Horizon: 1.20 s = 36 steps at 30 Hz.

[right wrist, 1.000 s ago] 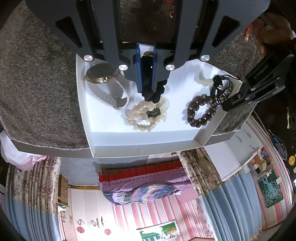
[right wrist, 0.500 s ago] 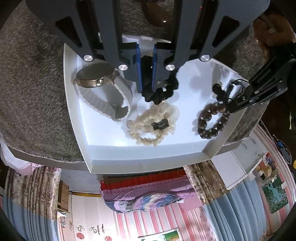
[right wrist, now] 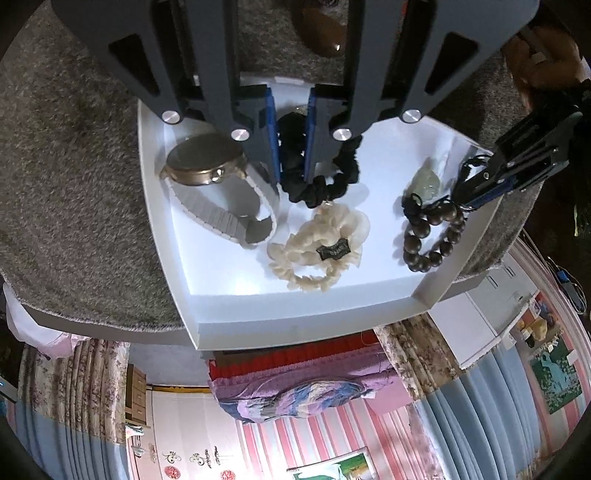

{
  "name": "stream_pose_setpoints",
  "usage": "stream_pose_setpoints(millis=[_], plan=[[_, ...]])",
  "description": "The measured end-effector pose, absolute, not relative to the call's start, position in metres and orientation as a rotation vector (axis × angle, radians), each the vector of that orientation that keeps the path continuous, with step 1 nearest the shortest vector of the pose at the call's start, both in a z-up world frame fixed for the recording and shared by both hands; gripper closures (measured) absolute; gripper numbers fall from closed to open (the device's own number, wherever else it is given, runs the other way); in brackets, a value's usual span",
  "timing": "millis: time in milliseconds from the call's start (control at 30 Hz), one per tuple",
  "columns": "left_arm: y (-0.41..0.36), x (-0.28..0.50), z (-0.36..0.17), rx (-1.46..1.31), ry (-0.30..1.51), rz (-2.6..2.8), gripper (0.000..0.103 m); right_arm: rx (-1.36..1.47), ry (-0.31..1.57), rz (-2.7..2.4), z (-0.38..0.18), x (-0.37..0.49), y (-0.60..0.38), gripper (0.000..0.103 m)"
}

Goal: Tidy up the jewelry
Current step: 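Open the right tool to drop the scrunchie while the left tool drops the pendant in the tray, then move both open tools back to the remaining pendants beside the tray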

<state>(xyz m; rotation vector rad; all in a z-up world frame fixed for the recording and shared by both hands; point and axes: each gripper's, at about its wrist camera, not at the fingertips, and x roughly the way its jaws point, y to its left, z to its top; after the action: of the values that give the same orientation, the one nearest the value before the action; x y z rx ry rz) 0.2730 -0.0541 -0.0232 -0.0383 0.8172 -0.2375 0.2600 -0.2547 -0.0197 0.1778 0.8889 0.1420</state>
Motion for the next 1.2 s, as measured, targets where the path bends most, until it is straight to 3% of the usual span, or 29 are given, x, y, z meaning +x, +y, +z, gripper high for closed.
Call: stream_pose_setpoints(millis=[133,400,700,800,1200], plan=[[-0.046,0.261,-0.007,-0.057,0.783,-0.229,0.052,0.172,0.852,0.136,-0.005,0.246,-0.259,0.077],[-0.021,0.212,0.019,-0.031,0.730,-0.192,0.049,0.150,0.817,0.094,0.009,0.194,-0.282,0.075],[0.001,0.158,0.008,-0.046,0.752,-0.183,0.044,0.168,0.842,0.065,-0.013,0.134,-0.295,0.074],[0.017,0.146,0.008,-0.045,0.744,-0.156,0.044,0.178,0.839,0.066,-0.016,0.119,-0.295,0.068],[0.062,0.114,-0.012,-0.055,0.776,-0.109,0.041,0.163,0.845,0.058,-0.019,0.127,-0.270,0.067]])
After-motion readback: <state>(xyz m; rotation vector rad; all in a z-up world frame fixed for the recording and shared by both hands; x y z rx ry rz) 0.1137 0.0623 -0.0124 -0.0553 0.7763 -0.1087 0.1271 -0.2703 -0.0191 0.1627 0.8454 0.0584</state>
